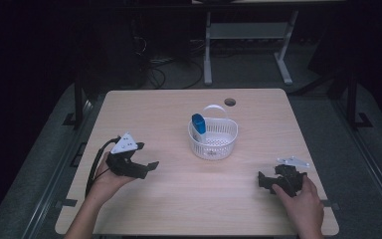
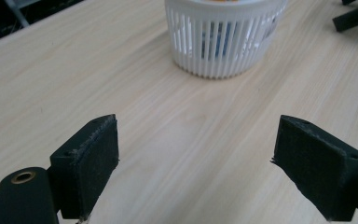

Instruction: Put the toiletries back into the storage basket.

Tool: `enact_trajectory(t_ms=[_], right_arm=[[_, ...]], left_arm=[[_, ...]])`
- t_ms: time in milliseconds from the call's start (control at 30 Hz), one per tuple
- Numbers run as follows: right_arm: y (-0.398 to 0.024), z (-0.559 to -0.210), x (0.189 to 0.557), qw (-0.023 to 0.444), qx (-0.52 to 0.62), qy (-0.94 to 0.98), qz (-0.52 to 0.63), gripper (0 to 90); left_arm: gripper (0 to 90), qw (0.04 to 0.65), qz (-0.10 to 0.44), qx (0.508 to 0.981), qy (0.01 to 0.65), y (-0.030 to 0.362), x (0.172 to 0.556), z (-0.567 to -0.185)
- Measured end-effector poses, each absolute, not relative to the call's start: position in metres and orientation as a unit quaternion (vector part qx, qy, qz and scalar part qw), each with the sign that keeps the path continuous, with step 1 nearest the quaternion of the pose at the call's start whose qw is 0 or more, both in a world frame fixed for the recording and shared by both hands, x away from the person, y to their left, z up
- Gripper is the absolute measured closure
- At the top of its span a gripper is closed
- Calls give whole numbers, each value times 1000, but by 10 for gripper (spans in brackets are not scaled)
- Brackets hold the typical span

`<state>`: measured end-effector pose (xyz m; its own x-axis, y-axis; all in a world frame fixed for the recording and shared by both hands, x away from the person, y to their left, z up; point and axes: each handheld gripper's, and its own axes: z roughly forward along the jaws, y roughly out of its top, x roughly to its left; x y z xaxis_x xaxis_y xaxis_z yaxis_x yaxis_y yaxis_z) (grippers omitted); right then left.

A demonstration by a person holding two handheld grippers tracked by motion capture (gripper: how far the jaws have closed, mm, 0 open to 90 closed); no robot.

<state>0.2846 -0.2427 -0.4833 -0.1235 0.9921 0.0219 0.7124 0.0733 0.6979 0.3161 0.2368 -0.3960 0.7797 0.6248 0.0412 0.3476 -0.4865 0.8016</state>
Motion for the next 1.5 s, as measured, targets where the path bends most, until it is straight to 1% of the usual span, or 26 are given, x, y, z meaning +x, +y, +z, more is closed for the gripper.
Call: enact_trajectory(t_ms=[267, 367, 700, 900, 1000, 1267, 1433, 1500], right_arm=[[-243, -483, 285, 242, 616, 691, 289, 0], [-243, -483, 285, 242, 616, 691, 289, 0], [-243, -483, 285, 242, 616, 691, 289, 0], [-243, -483, 285, 242, 616, 691, 289, 0], [-243, -483, 285, 242, 616, 691, 289, 0], [-243, -483, 285, 242, 616, 691, 289, 0], [-243, -483, 285, 242, 616, 692, 289, 0], [-243, -483, 285, 242, 616, 691, 289, 0]], left_arm=[[136, 396, 170, 850, 303, 254, 302, -411], [135, 379, 177, 855, 307, 259, 297, -418], [134, 358, 169, 855, 335, 281, 284, -440], [134, 351, 166, 856, 343, 286, 281, -452], [134, 335, 172, 862, 340, 287, 282, -458], [132, 327, 165, 864, 345, 288, 283, -468], [130, 348, 147, 856, 352, 291, 284, -472], [130, 358, 150, 854, 347, 293, 283, -474]])
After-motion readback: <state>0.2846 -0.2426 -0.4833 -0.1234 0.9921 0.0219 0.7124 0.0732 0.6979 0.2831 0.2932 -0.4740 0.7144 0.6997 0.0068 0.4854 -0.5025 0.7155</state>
